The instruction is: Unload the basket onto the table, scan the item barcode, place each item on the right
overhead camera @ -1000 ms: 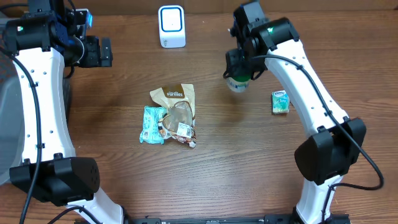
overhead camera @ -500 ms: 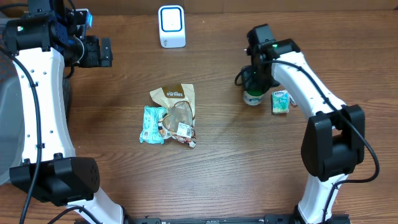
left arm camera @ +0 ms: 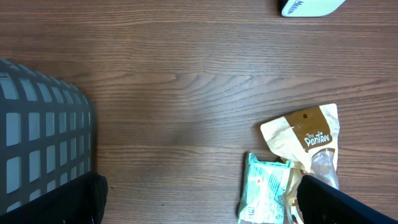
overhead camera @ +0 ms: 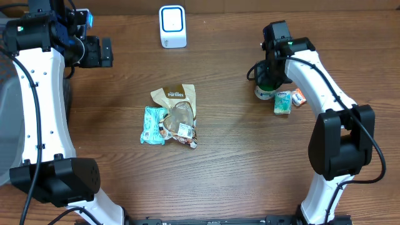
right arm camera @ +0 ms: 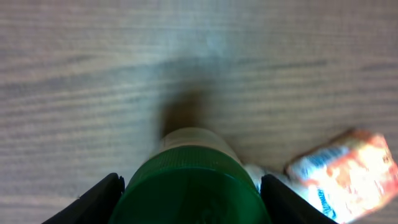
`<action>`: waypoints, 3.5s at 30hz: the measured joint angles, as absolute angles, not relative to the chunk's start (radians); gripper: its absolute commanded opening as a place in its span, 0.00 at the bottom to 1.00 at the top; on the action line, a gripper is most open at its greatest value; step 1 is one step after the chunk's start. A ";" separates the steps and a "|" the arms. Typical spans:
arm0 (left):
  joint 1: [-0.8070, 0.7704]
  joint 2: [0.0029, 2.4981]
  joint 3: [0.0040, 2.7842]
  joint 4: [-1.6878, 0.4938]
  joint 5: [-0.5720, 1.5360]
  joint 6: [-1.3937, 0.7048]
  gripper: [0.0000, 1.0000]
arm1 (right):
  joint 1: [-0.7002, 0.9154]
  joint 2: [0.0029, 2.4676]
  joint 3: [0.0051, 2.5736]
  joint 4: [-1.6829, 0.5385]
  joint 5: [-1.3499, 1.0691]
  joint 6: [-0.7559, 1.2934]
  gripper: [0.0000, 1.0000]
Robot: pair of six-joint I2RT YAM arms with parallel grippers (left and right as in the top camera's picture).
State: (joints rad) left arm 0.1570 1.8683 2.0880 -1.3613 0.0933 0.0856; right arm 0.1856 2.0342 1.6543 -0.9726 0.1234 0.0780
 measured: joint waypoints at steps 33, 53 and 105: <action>0.157 1.868 2.088 -1.362 0.093 0.086 1.00 | 0.167 2.024 2.042 -1.238 -0.325 0.079 0.98; 0.157 1.868 2.088 -1.362 0.093 0.086 1.00 | 0.577 2.027 1.660 -0.860 -0.402 0.395 0.24; 0.157 1.868 2.088 -1.362 0.093 0.086 0.99 | 0.669 2.171 1.919 -1.168 -0.138 0.446 0.15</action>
State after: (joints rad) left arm 0.1570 1.8683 2.0880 -1.3617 0.0933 0.0856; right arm 0.6689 2.1712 1.9190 -1.1675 -0.1383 0.4458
